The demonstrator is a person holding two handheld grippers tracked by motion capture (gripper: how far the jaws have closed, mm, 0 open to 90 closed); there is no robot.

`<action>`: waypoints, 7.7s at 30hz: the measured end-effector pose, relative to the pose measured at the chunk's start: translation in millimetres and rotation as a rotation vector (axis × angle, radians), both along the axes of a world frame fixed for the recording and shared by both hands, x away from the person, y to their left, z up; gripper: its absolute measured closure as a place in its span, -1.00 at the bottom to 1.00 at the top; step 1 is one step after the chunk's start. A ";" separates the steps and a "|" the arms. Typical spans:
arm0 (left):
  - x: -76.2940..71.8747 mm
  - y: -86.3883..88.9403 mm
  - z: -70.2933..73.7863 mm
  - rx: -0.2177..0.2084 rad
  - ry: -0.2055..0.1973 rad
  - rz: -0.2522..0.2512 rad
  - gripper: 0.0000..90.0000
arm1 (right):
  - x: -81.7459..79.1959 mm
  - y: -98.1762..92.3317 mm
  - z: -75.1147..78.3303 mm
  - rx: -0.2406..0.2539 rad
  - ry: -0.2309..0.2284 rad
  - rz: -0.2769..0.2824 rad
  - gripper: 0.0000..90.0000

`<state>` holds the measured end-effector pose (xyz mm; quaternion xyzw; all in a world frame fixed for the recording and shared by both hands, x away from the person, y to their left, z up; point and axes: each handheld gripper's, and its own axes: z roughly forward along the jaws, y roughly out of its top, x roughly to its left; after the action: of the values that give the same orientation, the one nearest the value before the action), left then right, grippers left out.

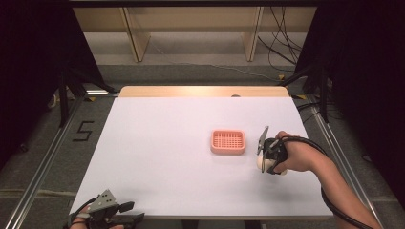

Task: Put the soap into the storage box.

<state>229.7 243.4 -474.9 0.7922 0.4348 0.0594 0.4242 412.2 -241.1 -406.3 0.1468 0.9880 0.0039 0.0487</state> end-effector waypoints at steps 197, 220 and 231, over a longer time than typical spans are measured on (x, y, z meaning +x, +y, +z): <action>-0.8 1.1 1.1 0.010 -0.013 -0.015 -0.10 | 64.8 66.5 20.3 0.015 -0.126 0.035 0.13; -0.3 1.8 1.0 0.040 -0.022 -0.013 -0.10 | 64.6 75.0 11.0 0.111 -0.293 0.020 0.13; -0.3 3.0 2.1 0.043 -0.010 -0.028 -0.10 | 64.7 79.4 5.6 0.130 -0.337 0.019 0.13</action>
<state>229.3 246.4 -472.9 0.8068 0.4201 0.0667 0.4100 476.9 -161.7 -400.7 0.1374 0.9649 0.0927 0.2038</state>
